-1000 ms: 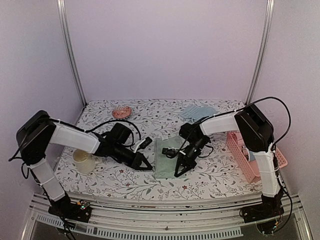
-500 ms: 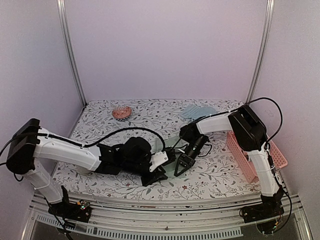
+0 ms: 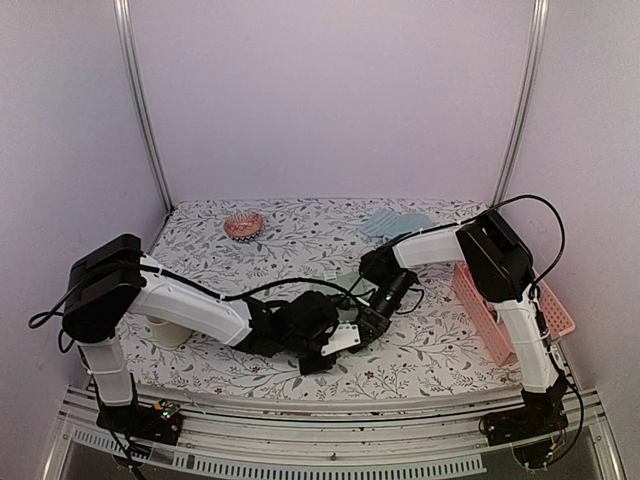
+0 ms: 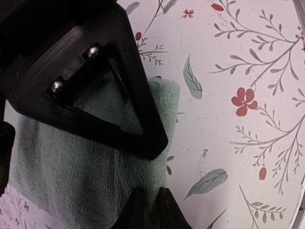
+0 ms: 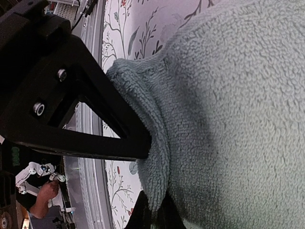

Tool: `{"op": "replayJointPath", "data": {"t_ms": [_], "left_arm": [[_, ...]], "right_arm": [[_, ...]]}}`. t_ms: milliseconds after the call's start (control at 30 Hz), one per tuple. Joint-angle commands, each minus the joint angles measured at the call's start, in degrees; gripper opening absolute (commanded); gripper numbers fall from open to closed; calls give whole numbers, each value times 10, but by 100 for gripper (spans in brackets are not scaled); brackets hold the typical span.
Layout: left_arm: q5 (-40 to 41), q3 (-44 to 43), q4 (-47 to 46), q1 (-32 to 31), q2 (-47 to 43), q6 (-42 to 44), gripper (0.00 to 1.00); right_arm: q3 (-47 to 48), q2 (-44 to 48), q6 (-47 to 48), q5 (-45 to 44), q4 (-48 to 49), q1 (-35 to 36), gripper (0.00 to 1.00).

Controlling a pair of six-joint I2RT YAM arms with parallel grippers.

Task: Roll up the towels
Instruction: Roll the towel at the center of the board.

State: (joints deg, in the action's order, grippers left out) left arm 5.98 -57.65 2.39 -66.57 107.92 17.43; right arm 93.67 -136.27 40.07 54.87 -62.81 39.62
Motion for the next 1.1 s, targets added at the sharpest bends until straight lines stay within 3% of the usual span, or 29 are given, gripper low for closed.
{"op": "replayJointPath", "data": {"t_ms": [0, 167, 300, 500, 733, 867, 1067], "left_arm": [[16, -16, 14, -3, 24, 12, 12], [24, -7, 21, -4, 24, 9, 13], [12, 0, 30, -6, 21, 8, 17], [1, 4, 25, -8, 23, 11, 21], [13, -3, 19, -17, 23, 11, 21], [43, -7, 19, -18, 25, 10, 21], [83, -6, 17, -21, 33, 15, 26]], "right_arm": [[-42, -58, 4, -177, 16, 6, 4], [-48, 6, 35, -151, -17, 1, 12], [-67, 116, 71, -121, -35, -25, 20], [-122, 200, 52, -130, 25, -50, 24], [-46, 123, -76, -263, 120, -50, 23], [26, 55, -94, -291, 116, -43, 23], [42, 27, -83, -295, 127, -24, 23]]}}
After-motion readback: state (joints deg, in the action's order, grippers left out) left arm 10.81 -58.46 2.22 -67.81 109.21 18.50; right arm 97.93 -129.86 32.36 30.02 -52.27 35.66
